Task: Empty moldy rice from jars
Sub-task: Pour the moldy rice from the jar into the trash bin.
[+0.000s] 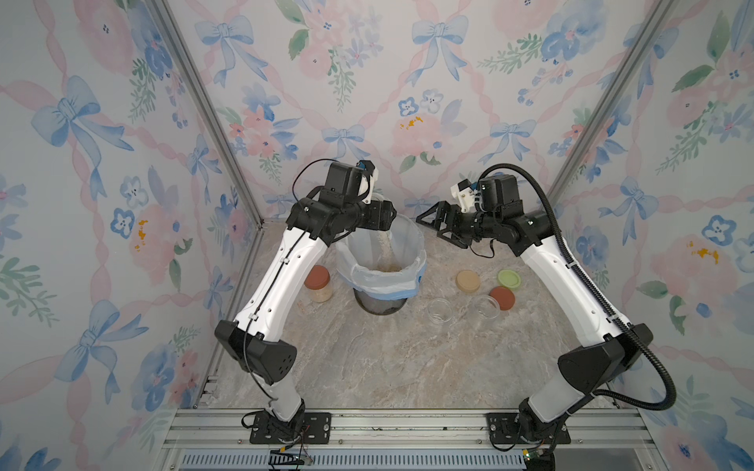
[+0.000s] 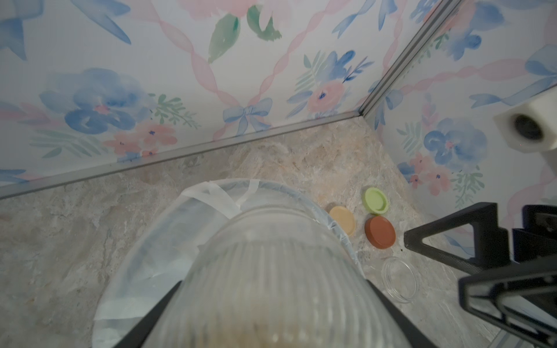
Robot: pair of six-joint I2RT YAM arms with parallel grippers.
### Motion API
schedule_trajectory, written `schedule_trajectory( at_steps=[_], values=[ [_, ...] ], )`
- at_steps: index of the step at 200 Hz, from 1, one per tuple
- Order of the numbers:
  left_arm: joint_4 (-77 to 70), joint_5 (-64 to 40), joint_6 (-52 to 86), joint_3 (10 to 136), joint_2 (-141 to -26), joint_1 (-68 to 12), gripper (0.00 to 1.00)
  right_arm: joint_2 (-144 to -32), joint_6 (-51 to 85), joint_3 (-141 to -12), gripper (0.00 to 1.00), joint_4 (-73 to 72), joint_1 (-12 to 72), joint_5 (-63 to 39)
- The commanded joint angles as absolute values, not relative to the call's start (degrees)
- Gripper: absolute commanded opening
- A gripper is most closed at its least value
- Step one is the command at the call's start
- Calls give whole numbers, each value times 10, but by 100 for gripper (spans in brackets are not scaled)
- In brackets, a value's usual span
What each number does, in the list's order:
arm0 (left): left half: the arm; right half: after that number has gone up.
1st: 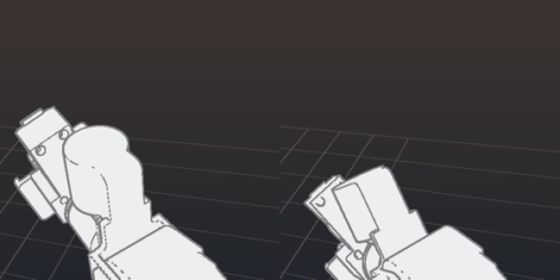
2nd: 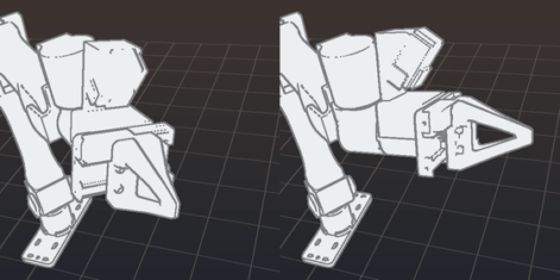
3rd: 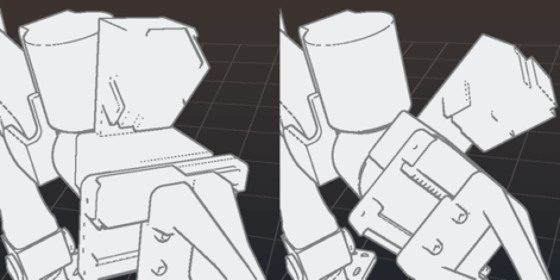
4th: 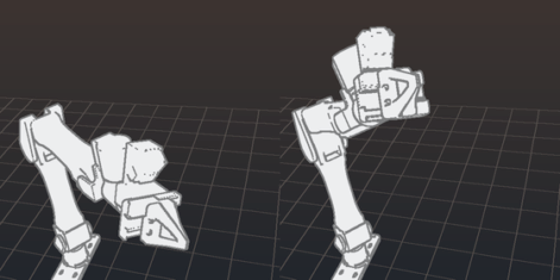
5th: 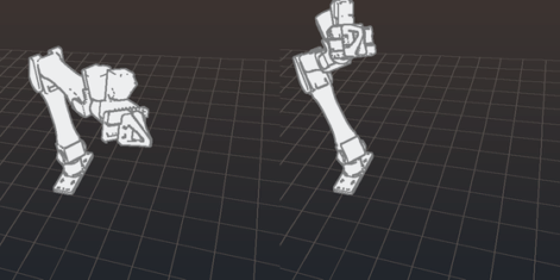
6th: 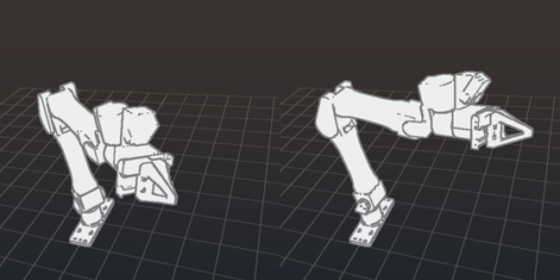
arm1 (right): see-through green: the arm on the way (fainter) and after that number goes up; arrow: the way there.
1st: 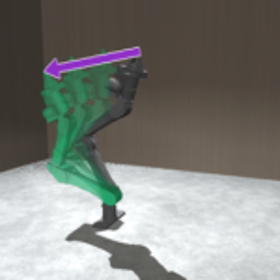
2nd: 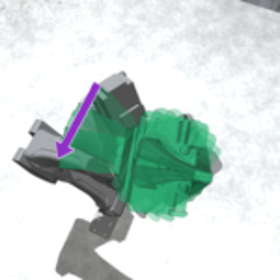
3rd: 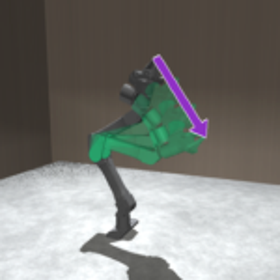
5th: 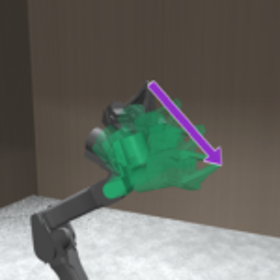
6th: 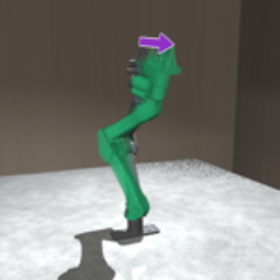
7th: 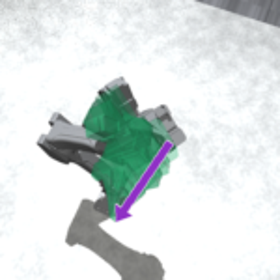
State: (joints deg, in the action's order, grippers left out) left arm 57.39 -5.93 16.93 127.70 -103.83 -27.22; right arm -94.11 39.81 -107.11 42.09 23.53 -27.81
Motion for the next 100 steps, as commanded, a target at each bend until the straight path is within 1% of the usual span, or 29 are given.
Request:
schedule_trajectory(
  at_steps=[1,16,32,44,65,100],
  values=[
    [739,-53,219,1338,-1089,-281,0,-909,394,-1049,97,391,223,-284],
    [750,-69,248,1290,-1093,-285,0,-897,398,-1032,97,380,216,-285],
    [757,-52,271,1258,-1092,-291,0,-888,405,-1017,97,366,206,-291],
    [757,-60,273,1245,-1091,-292,0,-883,408,-1011,97,359,201,-293],
    [756,-67,272,1258,-1096,-293,0,-878,412,-1003,97,345,194,-295],
    [757,-84,273,1323,-1124,-294,0,-882,418,-1001,97,337,191,-301]
  ],
)
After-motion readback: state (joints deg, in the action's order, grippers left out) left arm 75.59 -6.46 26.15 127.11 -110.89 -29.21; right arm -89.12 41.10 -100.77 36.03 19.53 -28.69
